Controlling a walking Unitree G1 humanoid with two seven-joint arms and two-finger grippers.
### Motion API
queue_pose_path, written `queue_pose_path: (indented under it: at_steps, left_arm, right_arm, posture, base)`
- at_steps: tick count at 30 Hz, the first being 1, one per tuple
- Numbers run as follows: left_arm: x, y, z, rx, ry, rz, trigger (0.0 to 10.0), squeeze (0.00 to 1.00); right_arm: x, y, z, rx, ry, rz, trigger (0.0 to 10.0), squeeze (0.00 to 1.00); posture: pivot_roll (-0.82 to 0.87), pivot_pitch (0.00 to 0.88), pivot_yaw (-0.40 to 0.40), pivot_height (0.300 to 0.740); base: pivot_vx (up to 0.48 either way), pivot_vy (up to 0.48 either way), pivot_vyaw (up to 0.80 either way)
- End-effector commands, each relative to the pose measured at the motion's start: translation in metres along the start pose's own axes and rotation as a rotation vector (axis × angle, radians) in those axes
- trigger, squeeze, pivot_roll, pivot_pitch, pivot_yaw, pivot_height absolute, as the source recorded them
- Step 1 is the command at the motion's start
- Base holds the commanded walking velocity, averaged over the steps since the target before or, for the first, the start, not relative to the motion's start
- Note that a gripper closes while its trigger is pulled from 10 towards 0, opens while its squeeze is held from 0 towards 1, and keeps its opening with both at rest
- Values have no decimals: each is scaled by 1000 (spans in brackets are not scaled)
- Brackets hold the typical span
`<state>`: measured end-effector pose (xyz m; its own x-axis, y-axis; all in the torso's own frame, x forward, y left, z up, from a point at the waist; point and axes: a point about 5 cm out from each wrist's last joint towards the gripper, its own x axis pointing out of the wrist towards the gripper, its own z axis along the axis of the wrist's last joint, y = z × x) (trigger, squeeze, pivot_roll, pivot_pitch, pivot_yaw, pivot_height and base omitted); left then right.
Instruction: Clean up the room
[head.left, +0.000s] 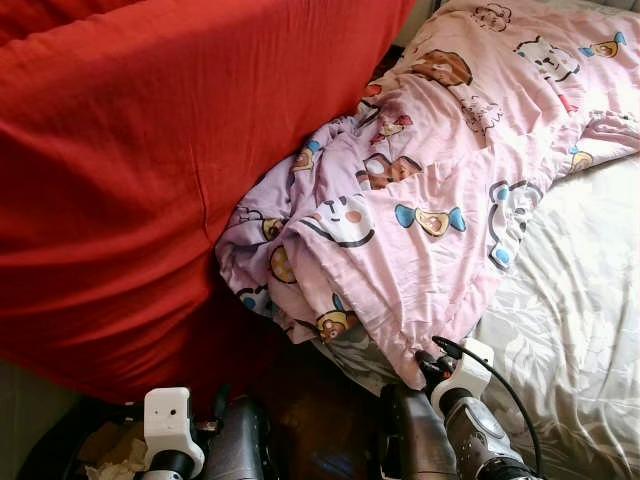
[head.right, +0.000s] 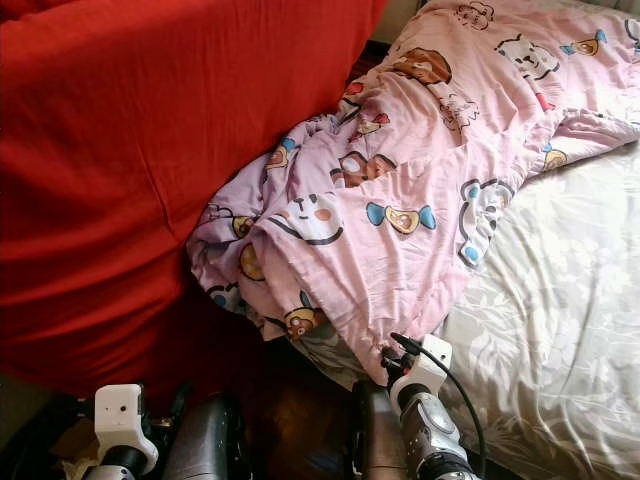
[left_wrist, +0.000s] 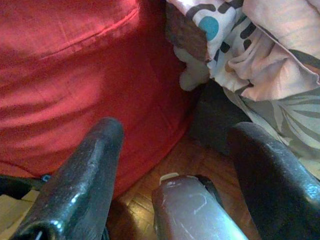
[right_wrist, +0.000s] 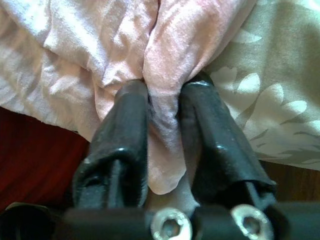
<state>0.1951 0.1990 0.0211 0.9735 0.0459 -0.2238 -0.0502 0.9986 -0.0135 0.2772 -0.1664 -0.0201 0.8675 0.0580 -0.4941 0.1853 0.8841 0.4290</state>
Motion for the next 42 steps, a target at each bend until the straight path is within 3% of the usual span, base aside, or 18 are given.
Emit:
queue_pose_path:
  at_steps: [1,9,17,25,26,27,28,34,42]
  left_arm:
    - [-3,4,-9,8,38,13,10000,0]
    - [9,2,-10,4,36,11,10000,0]
    - [28,-3,-9,-7,26,4,10000,0]
    - [30,-6,-14,-16,26,4,10000,0]
    - [30,-5,-16,-19,30,6,10000,0]
    - [30,-5,-16,-19,30,6,10000,0]
    - [31,-5,-17,-20,31,7,10000,0]
    - [31,-2,-24,-30,51,19,10000,0]
    - [24,14,-47,-97,157,100,10000,0]
  right_arm:
    - [-2,0,-10,-1,37,0,0,0]
    - [-5,-7,-5,-21,-14,-22,0,0]
    - [-12,-20,7,-102,-121,-39,0,0]
    - [-20,-25,10,-160,-198,-14,0,0]
    - [-22,-24,10,-190,-207,-1,8431,0]
    - [-22,-24,10,-190,-207,-1,8431,0]
    - [-23,-23,10,-201,-211,0,10000,0]
    - [-24,-20,9,-195,-239,-12,10000,0]
    - [-22,-10,11,-225,-246,13,10000,0]
  posture:
    - [42,236,23,588]
    - [18,186,22,588]
    - [-28,125,16,588]
    - [-58,90,5,588]
    - [-62,85,4,588]
    - [-62,85,4,588]
    - [-64,77,5,588]
    - [-65,56,9,608]
    - [-68,26,13,653]
  base:
    - [0,0,0]
    - [0,0,0]
    - [0,0,0]
    - [0,0,0]
    - [0,0,0]
    - [0,0,0]
    - [0,0,0]
    - [0,0,0]
    - [0,0,0]
